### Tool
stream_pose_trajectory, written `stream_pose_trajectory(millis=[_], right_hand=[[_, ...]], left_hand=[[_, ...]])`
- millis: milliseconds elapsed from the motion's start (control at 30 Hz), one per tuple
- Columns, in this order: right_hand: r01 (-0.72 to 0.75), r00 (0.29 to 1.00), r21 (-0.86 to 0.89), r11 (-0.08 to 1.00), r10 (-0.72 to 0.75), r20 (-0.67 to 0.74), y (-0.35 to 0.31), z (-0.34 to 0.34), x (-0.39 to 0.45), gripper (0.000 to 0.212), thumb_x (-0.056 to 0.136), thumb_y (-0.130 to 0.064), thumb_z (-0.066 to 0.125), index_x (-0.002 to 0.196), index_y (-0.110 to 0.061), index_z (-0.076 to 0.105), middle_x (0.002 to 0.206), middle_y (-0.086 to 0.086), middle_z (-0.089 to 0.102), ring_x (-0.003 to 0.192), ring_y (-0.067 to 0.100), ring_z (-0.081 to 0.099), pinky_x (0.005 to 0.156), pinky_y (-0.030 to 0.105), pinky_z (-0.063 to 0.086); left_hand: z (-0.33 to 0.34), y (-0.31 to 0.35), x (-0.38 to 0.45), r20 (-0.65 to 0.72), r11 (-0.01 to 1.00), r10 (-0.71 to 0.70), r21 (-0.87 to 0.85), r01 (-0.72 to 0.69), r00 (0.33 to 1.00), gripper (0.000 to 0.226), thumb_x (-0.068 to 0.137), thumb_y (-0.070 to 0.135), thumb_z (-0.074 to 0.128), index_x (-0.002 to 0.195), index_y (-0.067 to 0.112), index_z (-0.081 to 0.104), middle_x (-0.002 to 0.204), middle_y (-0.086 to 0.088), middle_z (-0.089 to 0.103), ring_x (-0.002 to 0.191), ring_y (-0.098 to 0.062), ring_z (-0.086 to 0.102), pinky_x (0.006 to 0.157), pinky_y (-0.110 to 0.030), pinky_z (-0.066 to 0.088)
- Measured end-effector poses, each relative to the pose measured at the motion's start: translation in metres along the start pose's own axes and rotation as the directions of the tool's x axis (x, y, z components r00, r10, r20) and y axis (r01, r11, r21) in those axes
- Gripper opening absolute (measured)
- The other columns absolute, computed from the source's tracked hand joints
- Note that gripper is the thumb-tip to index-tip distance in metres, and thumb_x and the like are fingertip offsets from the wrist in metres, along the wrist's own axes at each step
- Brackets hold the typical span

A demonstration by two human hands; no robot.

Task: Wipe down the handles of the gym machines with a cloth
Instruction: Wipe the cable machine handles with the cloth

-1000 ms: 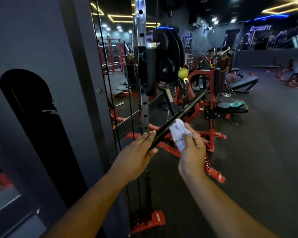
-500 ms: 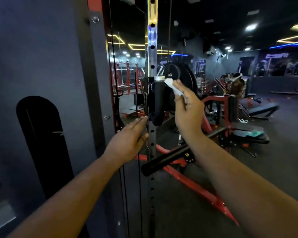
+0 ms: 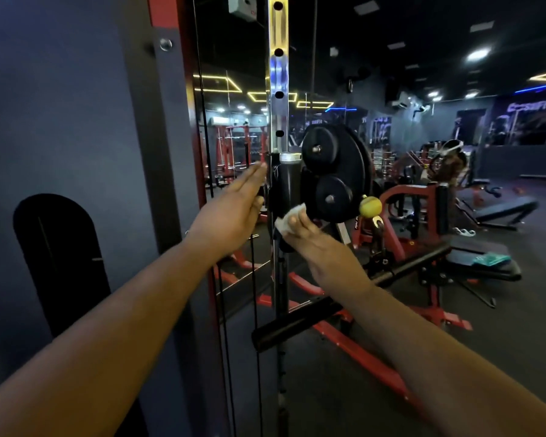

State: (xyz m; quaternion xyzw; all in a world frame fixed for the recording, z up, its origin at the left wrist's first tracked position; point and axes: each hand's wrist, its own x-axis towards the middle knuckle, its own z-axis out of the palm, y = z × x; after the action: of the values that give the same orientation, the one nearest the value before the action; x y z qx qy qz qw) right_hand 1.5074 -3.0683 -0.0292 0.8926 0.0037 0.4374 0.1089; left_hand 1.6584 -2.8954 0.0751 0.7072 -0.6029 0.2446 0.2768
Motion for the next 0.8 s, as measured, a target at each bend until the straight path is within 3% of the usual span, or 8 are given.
stream_pose_trajectory(millis=[67,200,300,433,533,600,667,800], right_hand=[[0.007,0.999,0.051,0.999,-0.005,-0.047,-0.002,-0.009,-0.013,0.071,0.09,0.013,0.045,0.154,-0.018,0.042,0.165,0.001,0.03,0.153,0.018,0.027,0.111,0.039,0.047],[-0.152,0.893,0.2,0.968,0.222,-0.392,-0.009,-0.036,0.02,0.053,0.094,0.016,0.05,0.144,0.0,0.049,0.15,0.019,0.049,0.142,0.027,0.047,0.116,0.039,0.043],[-0.281,0.833,0.306,0.909,0.39,-0.392,-0.019,-0.04,0.066,0.052,0.093,0.016,0.051,0.143,0.0,0.053,0.145,0.016,0.054,0.137,0.012,0.047,0.118,0.022,0.036],[-0.395,0.77,0.34,0.853,0.51,-0.383,-0.04,-0.011,0.056,0.055,0.092,0.015,0.051,0.144,-0.003,0.054,0.136,0.019,0.064,0.124,0.014,0.059,0.109,0.022,0.045],[-0.424,0.806,0.291,0.858,0.504,-0.31,-0.051,0.007,0.018,0.061,0.094,0.011,0.054,0.15,-0.01,0.048,0.117,0.024,0.069,0.099,0.011,0.061,0.091,0.035,0.054],[-0.429,0.843,0.272,0.861,0.49,-0.223,-0.051,0.011,-0.005,0.061,0.095,0.008,0.055,0.152,-0.014,0.046,0.12,0.021,0.07,0.099,0.006,0.058,0.088,0.036,0.055],[-0.414,0.869,0.238,0.879,0.459,-0.184,-0.052,0.004,-0.015,0.06,0.096,0.006,0.054,0.151,-0.016,0.047,0.138,0.012,0.063,0.117,0.015,0.065,0.1,0.036,0.055],[-0.255,0.899,0.019,0.967,0.245,-0.363,-0.039,-0.03,0.027,0.042,0.103,-0.001,0.044,0.144,0.003,0.052,0.149,0.016,0.05,0.136,0.034,0.054,0.118,0.035,0.039]], left_hand=[[-0.01,-0.003,0.017,0.01,0.998,0.062,-0.006,-0.062,0.998,0.063,0.11,0.029,0.037,0.164,0.03,0.004,0.172,0.01,0.002,0.156,-0.018,0.014,0.116,-0.032,0.017],[-0.02,-0.003,0.045,0.039,0.98,0.196,0.026,-0.197,0.98,0.058,0.111,0.025,0.037,0.164,0.025,0.015,0.172,0.005,0.011,0.157,-0.015,0.011,0.123,-0.033,0.013],[-0.019,-0.006,0.053,0.039,0.974,0.227,-0.017,-0.226,0.973,0.053,0.11,0.018,0.039,0.161,0.023,0.028,0.168,0.001,0.027,0.155,-0.016,0.022,0.123,-0.035,0.02],[-0.015,-0.014,0.05,0.037,0.963,0.261,-0.081,-0.258,0.965,0.055,0.11,0.013,0.039,0.162,0.022,0.027,0.166,-0.002,0.031,0.154,-0.019,0.026,0.123,-0.035,0.024],[-0.014,-0.018,0.05,0.039,0.961,0.254,-0.12,-0.248,0.966,0.055,0.11,0.014,0.037,0.163,0.023,0.024,0.168,0.0,0.027,0.154,-0.018,0.024,0.123,-0.032,0.021],[-0.014,-0.019,0.052,0.035,0.957,0.267,-0.13,-0.26,0.963,0.055,0.11,0.014,0.037,0.163,0.022,0.025,0.168,0.0,0.027,0.154,-0.019,0.024,0.12,-0.027,0.019],[-0.014,-0.02,0.053,0.032,0.951,0.284,-0.135,-0.278,0.958,0.054,0.11,0.014,0.037,0.163,0.022,0.025,0.168,-0.001,0.028,0.154,-0.021,0.026,0.119,-0.029,0.021],[-0.012,-0.024,0.053,0.039,0.947,0.299,-0.139,-0.291,0.954,0.058,0.109,0.014,0.04,0.163,0.025,0.022,0.168,0.001,0.027,0.152,-0.021,0.029,0.116,-0.03,0.024]])
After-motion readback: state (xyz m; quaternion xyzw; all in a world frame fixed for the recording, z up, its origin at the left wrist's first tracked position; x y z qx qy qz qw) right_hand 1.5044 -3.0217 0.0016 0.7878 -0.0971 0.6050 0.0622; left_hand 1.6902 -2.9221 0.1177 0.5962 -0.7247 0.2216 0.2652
